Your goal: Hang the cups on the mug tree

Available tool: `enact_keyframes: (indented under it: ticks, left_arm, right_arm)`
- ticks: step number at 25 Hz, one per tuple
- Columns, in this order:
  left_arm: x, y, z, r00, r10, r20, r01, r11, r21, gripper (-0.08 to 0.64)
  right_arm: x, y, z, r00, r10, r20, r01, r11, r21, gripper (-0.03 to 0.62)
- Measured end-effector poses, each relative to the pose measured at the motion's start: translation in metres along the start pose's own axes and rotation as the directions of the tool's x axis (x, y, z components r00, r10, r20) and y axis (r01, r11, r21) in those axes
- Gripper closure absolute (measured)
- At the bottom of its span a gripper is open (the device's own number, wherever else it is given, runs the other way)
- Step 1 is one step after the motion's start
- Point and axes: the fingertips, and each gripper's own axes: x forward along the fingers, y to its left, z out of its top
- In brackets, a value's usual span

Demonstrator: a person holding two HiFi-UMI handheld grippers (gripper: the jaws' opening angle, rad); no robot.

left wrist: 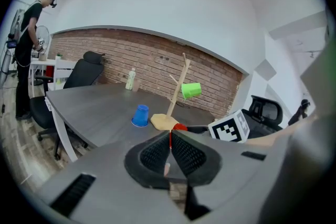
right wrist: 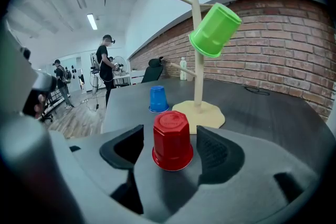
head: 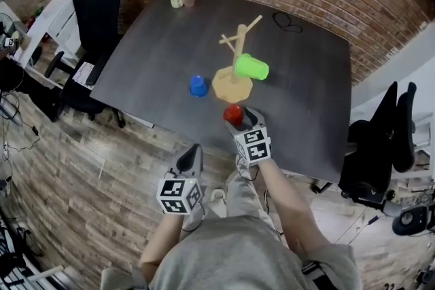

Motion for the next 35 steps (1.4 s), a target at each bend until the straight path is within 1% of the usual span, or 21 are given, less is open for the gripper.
enact_keyframes:
  ticks: [8,10,16,22,35]
  left_arm:
    - [-0.002,0.011,-0.003,1.000,0.029,-0.011,-0.029,1.000,-0.006,0.549]
    - [-0.002,0.013,-0.003,0.999,0.033,-0.010,-0.033,0.999,-0.006,0.549]
    - [-0.003,0.012,0.000,0.999,0.032,0.001,-0.032,0.999,-0.004,0.549]
    - [-0.003,0.004,0.006,1.000,0.014,0.021,-0.014,1.000,0.002,0.549]
    - [-0.011,-0.016,0.018,0.998,-0.034,0.059,0.034,0.999,0.009,0.549]
  right_arm:
    - [0.021,-0.001,-0.011,0.999,-0.011,-0.033,0.011,1.000,0.000,0.308]
    - [0.023,-0.002,-0.012,0.999,-0.017,-0.034,0.017,1.000,-0.005,0.337]
    - [0.019,-0.001,-0.012,0.999,-0.015,-0.040,0.014,1.000,-0.018,0.344]
    - [0.004,-0.001,0.002,1.000,-0.019,-0.011,0.018,0.999,-0.035,0.345]
    - [-0.052,-0.001,0.058,0.996,-0.030,0.081,0.037,0.996,-0.082,0.345]
